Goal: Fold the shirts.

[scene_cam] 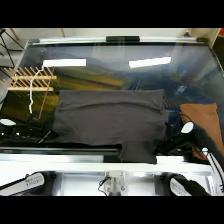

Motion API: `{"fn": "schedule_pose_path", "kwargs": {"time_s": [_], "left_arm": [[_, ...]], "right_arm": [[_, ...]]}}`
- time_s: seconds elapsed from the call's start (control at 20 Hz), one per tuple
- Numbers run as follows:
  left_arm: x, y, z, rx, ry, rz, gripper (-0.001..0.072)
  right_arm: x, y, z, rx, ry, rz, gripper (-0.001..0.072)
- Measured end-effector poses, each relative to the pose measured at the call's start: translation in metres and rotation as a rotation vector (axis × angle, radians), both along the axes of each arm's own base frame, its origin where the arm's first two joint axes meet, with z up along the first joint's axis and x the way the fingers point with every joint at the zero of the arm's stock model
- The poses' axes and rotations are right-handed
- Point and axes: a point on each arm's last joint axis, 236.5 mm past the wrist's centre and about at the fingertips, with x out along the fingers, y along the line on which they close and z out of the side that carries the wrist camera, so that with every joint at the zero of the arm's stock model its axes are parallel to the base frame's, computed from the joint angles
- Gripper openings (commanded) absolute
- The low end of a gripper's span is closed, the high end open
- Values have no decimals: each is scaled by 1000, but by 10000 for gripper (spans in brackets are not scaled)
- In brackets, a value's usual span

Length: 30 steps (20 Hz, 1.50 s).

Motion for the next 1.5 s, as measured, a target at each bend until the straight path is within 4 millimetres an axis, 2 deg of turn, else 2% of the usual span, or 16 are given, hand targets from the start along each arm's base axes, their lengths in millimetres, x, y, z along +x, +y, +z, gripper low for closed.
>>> {"fn": "schedule_pose_path", "kwargs": {"time_s": [0.1, 0.15, 0.25, 0.3, 0.45, 0.55, 0.65, 0.8, 1.05, 1.1, 1.15, 1.2, 1.25, 1.3, 1.35, 1.5], "left_arm": [[8, 2, 8, 2, -30, -7, 34], [14, 2, 16, -4, -61, -20, 34], [28, 1, 36, -20, -126, -44, 33], [43, 1, 57, -28, -188, -51, 33], [81, 5, 101, -26, -323, -43, 32], [107, 7, 123, -5, -392, -24, 32], [133, 8, 135, 22, -442, 9, 33], [174, 12, 135, 45, -468, 81, 33], [221, 1, 107, 42, -439, 112, 34], [228, -3, 99, 40, -432, 111, 33], [233, -7, 91, 41, -422, 110, 48], [237, -11, 82, 39, -408, 111, 205], [240, -14, 73, 37, -391, 115, 463], [241, -17, 66, 33, -375, 119, 550], [242, -19, 62, 30, -365, 120, 550], [242, -23, 63, 16, -352, 110, 540]], "right_arm": [[13, -3, 3, -10, -52, 9, 86], [39, -11, 7, -44, -149, 5, 86], [59, -15, 28, -51, -205, 25, 86], [87, -15, 47, -49, -293, 18, 87], [143, -28, 86, -91, -438, 23, 86], [182, -34, 102, -108, -515, 9, 87], [222, -41, 110, -125, -575, -14, 87], [276, -51, 108, -145, -635, -56, 87], [354, -63, 101, -159, -734, -129, 88], [362, -65, 95, -162, -738, -135, 116], [370, -66, 88, -164, -738, -144, 244], [373, -67, 81, -165, -731, -148, 507], [376, -68, 73, -165, -722, -149, 598], [377, -69, 69, -165, -716, -138, 611], [376, -68, 67, -164, -714, -115, 675], [362, -73, 63, -159, -662, -28, 690]]}}
